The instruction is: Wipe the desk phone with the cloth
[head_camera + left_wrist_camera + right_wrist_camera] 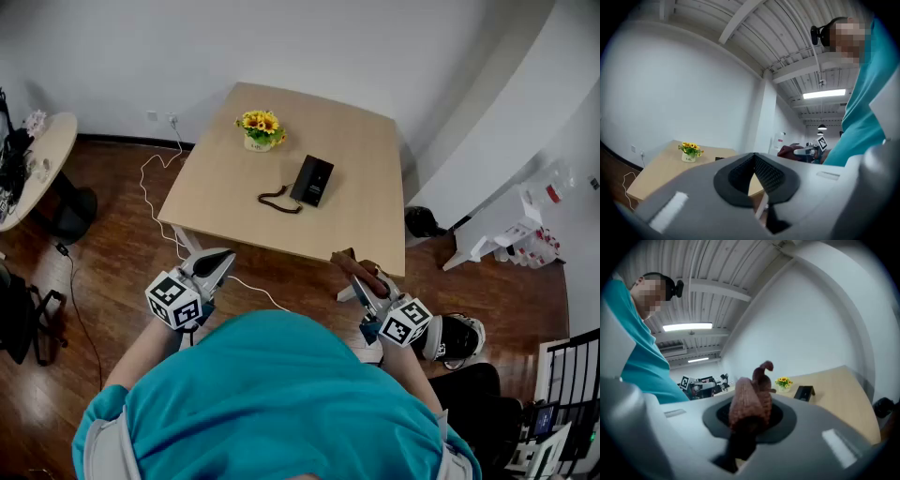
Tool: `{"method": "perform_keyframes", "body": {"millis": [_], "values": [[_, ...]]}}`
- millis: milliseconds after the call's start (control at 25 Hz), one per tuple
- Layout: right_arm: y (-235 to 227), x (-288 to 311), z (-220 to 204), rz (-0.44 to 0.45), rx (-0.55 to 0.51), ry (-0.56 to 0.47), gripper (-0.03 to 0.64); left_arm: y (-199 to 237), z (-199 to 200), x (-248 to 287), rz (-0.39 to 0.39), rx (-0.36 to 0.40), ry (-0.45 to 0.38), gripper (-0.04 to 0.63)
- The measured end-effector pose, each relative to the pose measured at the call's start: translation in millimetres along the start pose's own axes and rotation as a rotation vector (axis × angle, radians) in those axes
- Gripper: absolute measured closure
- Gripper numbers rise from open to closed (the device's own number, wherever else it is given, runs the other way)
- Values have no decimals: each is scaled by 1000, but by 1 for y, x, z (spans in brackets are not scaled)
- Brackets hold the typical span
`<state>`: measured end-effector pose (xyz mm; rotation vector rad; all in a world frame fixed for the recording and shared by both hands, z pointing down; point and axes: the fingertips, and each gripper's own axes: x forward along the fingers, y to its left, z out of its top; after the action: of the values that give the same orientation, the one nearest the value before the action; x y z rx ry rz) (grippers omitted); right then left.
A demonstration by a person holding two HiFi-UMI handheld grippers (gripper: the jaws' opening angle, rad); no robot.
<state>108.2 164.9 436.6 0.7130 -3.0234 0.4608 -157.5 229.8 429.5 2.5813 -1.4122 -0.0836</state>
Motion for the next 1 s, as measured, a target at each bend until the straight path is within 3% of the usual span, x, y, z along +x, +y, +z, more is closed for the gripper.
{"method": "perform_keyframes", "body": {"millis": [360, 600, 800, 1000], "values": [[-27, -19, -4, 53, -2, -2, 557, -19, -6, 25, 55, -30, 31, 591], [-49, -13, -15, 27, 17, 8, 557, -7, -5, 48, 37, -59, 56, 591], [-67, 21, -13, -27, 10, 24, 557, 42, -8, 79, -33, -82, 65, 591], [-84, 79, 5, -131, -7, 33, 557, 111, -4, 121, -175, -119, 83, 590]]}}
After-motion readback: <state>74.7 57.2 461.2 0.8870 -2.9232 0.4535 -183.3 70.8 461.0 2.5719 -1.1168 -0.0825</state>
